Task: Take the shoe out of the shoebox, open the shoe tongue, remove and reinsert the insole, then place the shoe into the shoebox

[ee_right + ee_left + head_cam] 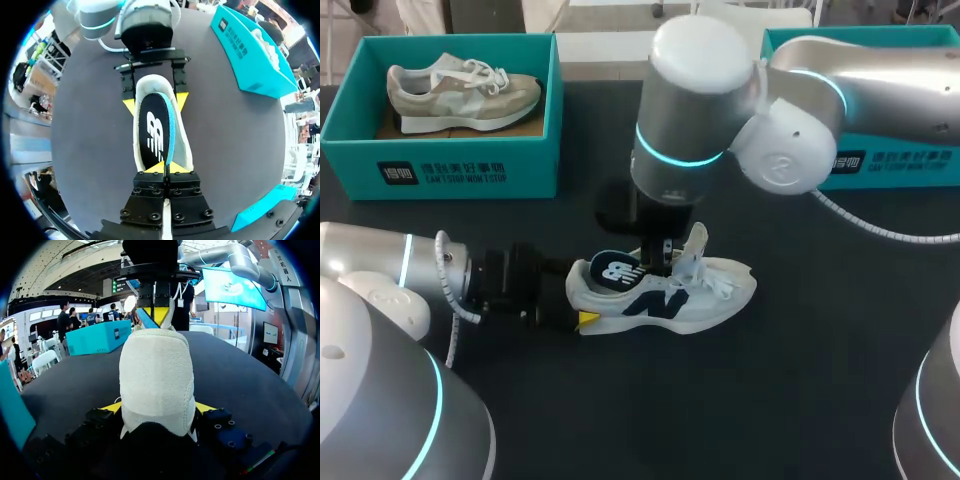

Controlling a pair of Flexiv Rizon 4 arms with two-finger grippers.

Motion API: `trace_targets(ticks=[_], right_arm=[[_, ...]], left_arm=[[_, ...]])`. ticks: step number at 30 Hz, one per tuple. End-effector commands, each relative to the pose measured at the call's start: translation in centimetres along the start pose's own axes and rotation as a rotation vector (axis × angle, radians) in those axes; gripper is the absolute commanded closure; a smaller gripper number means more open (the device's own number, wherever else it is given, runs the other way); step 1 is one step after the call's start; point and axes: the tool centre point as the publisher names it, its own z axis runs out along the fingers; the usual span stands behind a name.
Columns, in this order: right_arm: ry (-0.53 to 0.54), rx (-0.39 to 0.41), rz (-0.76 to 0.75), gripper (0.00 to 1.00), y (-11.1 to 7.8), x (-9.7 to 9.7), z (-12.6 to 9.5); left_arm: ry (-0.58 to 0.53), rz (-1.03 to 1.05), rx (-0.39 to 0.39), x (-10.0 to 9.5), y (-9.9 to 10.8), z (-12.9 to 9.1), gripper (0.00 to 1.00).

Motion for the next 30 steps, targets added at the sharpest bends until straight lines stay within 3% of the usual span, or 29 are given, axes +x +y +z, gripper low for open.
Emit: trace_targets(ticks=[1, 13, 23, 24, 25, 26, 30], right_arm=[[0.027, -0.065, -0.022, 1.00, 0.5, -0.6, -0.2], [0.125, -0.173, -0.182, 1.00, 5.2, -1.2, -0.9], [0.169, -0.217, -0.162, 1.00, 6.2, -1.0, -0.3], [0.175, -0.248, -0.151, 0.92, 6.4, -0.9, -0.4], [0.179, -0.267, -0.133, 0.32, 6.5, -0.9, -0.6], [0.194, -0.279, -0.132, 0.00, 6.6, -0.9, -0.8], [0.255, -0.325, -0.091, 0.00, 6.5, -0.5, -2.1]], left_arm=[[-0.001, 0.000, 0.001, 0.1, 0.3, 0.1, 1.00], [-0.001, 0.000, 0.001, 0.1, 0.3, 0.1, 1.00], [-0.001, 0.000, 0.001, 0.1, 0.3, 0.1, 1.00], [-0.001, 0.000, 0.001, 0.1, 0.3, 0.1, 1.00], [-0.001, 0.000, 0.001, 0.1, 0.3, 0.1, 1.00], [-0.001, 0.000, 0.001, 0.1, 0.3, 0.1, 1.00], [-0.001, 0.000, 0.001, 0.1, 0.3, 0.1, 1.00]])
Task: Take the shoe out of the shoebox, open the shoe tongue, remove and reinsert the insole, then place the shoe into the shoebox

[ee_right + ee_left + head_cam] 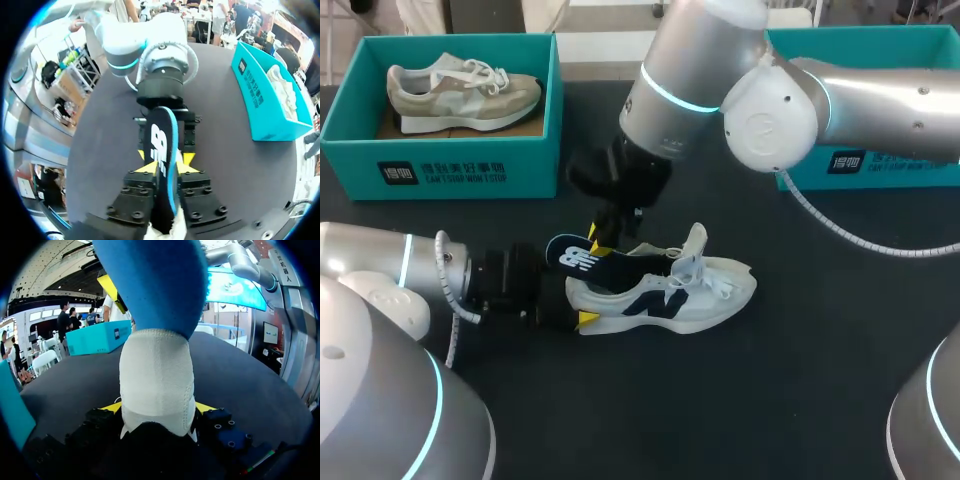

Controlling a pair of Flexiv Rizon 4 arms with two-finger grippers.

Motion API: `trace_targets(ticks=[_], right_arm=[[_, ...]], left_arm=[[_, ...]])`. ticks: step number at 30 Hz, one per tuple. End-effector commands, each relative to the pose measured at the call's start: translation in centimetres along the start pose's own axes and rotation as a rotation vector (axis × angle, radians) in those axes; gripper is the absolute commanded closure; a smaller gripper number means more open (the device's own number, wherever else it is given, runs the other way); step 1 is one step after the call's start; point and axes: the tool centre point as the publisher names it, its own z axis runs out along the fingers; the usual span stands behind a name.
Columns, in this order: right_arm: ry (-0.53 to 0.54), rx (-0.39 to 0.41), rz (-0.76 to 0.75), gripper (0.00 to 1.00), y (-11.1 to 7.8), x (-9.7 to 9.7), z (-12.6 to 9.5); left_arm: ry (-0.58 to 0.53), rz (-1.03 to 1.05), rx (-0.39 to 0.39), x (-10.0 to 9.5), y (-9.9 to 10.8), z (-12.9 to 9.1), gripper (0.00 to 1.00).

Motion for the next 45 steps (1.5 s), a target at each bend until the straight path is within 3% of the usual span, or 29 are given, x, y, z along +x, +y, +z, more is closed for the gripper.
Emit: trace_targets(ticks=[1, 12, 22, 24, 37, 45], right_arm=[[0.019, -0.041, 0.016, 0.00, -0.8, -0.1, -0.8], [0.019, -0.041, 0.016, 0.00, -0.8, -0.1, -0.8], [0.220, -0.139, 0.089, 0.00, -0.6, 2.5, -2.1], [0.268, -0.109, 0.141, 0.00, -1.1, 3.2, -2.4], [0.268, -0.109, 0.141, 0.00, -1.1, 3.2, -2.4], [0.317, -0.123, 0.121, 0.00, -1.9, 1.9, -1.4]], left_arm=[[-0.001, 0.000, 0.001, 0.1, 0.3, 0.2, 1.00], [-0.001, 0.000, 0.001, 0.1, 0.3, 0.2, 1.00], [-0.001, 0.000, 0.001, 0.1, 0.3, 0.2, 1.00], [-0.001, 0.000, 0.001, 0.1, 0.3, 0.2, 1.00], [-0.001, 0.000, 0.001, 0.1, 0.3, 0.2, 1.00], [-0.001, 0.000, 0.001, 0.1, 0.3, 0.2, 1.00]])
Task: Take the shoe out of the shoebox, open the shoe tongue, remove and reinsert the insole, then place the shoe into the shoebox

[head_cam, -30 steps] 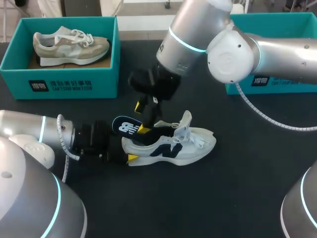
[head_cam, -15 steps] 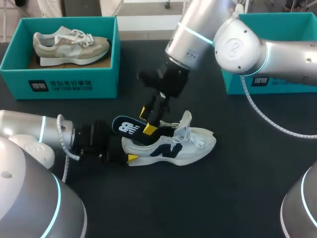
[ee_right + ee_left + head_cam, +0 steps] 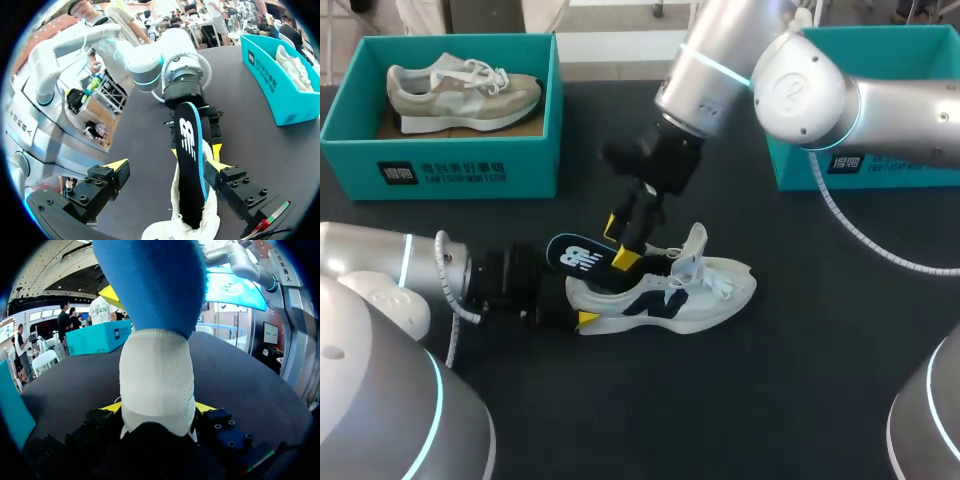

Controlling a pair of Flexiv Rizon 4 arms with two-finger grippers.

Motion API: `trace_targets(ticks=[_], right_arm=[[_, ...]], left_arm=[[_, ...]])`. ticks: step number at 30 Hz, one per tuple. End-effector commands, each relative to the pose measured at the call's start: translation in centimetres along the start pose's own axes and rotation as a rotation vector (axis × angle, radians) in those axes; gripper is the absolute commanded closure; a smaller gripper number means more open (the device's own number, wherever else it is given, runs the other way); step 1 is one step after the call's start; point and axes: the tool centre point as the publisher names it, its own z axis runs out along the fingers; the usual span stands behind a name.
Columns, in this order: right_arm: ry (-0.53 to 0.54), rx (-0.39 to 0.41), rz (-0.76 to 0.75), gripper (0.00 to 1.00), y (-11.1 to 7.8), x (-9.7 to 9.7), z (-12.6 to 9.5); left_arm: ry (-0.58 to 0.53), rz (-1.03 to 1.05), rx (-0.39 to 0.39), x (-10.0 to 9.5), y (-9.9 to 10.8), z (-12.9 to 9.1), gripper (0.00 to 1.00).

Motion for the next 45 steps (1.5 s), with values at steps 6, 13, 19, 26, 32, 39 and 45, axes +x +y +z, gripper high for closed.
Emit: trace_targets(ticks=[6, 13, 19, 26, 32, 39, 45], right_arm=[[0.036, -0.041, -0.008, 0.17, -0.8, -1.9, 2.0], [0.064, -0.059, -0.024, 0.52, -0.5, -2.7, 2.9], [0.090, -0.074, -0.039, 0.51, -0.1, -2.4, 4.1], [0.118, -0.091, -0.035, 0.53, -0.2, -3.1, 5.7], [0.156, -0.098, -0.046, 0.60, -0.1, -3.3, 6.6], [0.201, -0.078, -0.060, 1.00, 0.2, -2.7, 6.2], [0.247, -0.069, -0.084, 1.00, 0.4, -2.3, 5.5]], left_arm=[[-0.001, 0.000, 0.001, 0.1, 0.3, 0.2, 1.00], [-0.001, 0.000, 0.001, 0.1, 0.3, 0.2, 1.00], [-0.001, 0.000, 0.001, 0.1, 0.3, 0.2, 1.00], [-0.001, 0.000, 0.001, 0.1, 0.3, 0.2, 1.00], [-0.001, 0.000, 0.001, 0.1, 0.3, 0.2, 1.00], [-0.001, 0.000, 0.001, 0.1, 0.3, 0.2, 1.00], [-0.001, 0.000, 0.001, 0.1, 0.3, 0.2, 1.00]])
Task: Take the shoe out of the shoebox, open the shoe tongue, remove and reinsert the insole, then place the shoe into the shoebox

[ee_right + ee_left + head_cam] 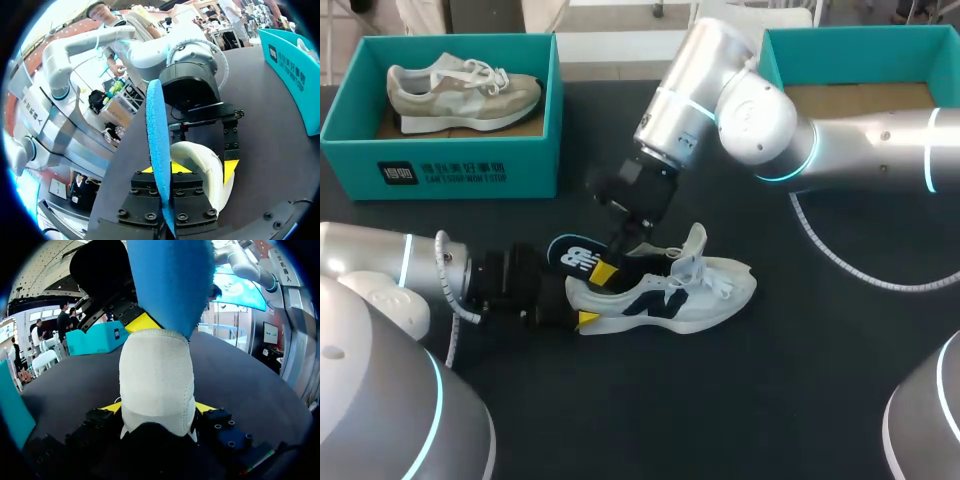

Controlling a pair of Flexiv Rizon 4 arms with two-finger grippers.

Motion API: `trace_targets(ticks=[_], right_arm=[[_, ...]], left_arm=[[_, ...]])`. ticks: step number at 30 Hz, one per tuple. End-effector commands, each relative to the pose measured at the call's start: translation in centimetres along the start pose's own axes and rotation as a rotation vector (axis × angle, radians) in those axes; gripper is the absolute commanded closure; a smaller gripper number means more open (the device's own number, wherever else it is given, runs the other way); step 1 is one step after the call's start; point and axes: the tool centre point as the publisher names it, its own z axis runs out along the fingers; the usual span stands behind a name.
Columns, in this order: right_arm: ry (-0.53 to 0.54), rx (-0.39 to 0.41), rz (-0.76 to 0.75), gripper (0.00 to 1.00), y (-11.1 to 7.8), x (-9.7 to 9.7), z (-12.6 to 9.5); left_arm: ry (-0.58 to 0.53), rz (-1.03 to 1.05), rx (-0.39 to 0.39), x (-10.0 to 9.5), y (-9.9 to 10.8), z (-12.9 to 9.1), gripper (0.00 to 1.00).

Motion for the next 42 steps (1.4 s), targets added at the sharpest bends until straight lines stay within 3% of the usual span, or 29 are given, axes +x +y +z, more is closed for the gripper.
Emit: trace_targets(ticks=[1, 2, 3, 4, 5, 8, 20, 22, 24, 26, 27, 35, 39, 42], right_arm=[[0.026, 0.004, -0.006, 1.00, 0.4, -0.4, -0.4], [0.026, 0.003, -0.006, 1.00, 0.3, -0.4, -0.4], [0.025, 0.001, 0.000, 0.78, 0.2, -0.5, -0.3], [0.025, 0.000, 0.002, 0.62, 0.2, -0.5, -0.3], [0.020, -0.005, 0.003, 0.55, 0.2, -0.5, -0.2], [0.012, -0.012, 0.001, 0.53, 0.3, -0.7, -0.1], [-0.017, -0.039, 0.014, 0.60, -0.4, -1.3, -0.8], [-0.019, -0.040, 0.015, 0.66, -0.4, -1.3, -0.9], [-0.020, -0.041, 0.015, 0.78, -0.4, -1.3, -1.0], [-0.019, -0.040, 0.016, 0.97, -0.4, -1.4, -1.0], [-0.019, -0.040, 0.016, 1.00, -0.4, -1.4, -1.1], [-0.033, -0.062, 0.007, 1.00, 0.5, -1.0, -1.9], [-0.107, -0.165, -0.011, 1.00, 2.3, 0.2, -3.3], [-0.114, -0.200, -0.009, 1.00, 4.2, 0.8, -4.1]], left_arm=[[-0.001, 0.000, 0.001, 0.1, 0.3, 0.2, 1.00], [-0.001, 0.000, 0.001, 0.1, 0.3, 0.2, 1.00], [-0.001, 0.000, 0.001, 0.1, 0.3, 0.2, 1.00], [-0.001, 0.000, 0.001, 0.1, 0.3, 0.2, 1.00], [-0.001, 0.000, 0.001, 0.1, 0.3, 0.2, 1.00], [-0.001, 0.000, 0.001, 0.1, 0.3, 0.2, 1.00], [-0.001, 0.000, 0.001, 0.1, 0.3, 0.2, 1.00], [-0.001, 0.000, 0.001, 0.1, 0.3, 0.2, 1.00], [-0.001, 0.000, 0.001, 0.1, 0.3, 0.2, 1.00], [-0.001, 0.000, 0.001, 0.1, 0.3, 0.2, 1.00], [-0.001, 0.000, 0.001, 0.1, 0.3, 0.2, 1.00], [-0.001, 0.000, 0.001, 0.1, 0.3, 0.2, 1.00], [-0.001, 0.000, 0.001, 0.1, 0.3, 0.2, 1.00], [-0.001, 0.000, 0.001, 0.1, 0.3, 0.2, 1.00]])
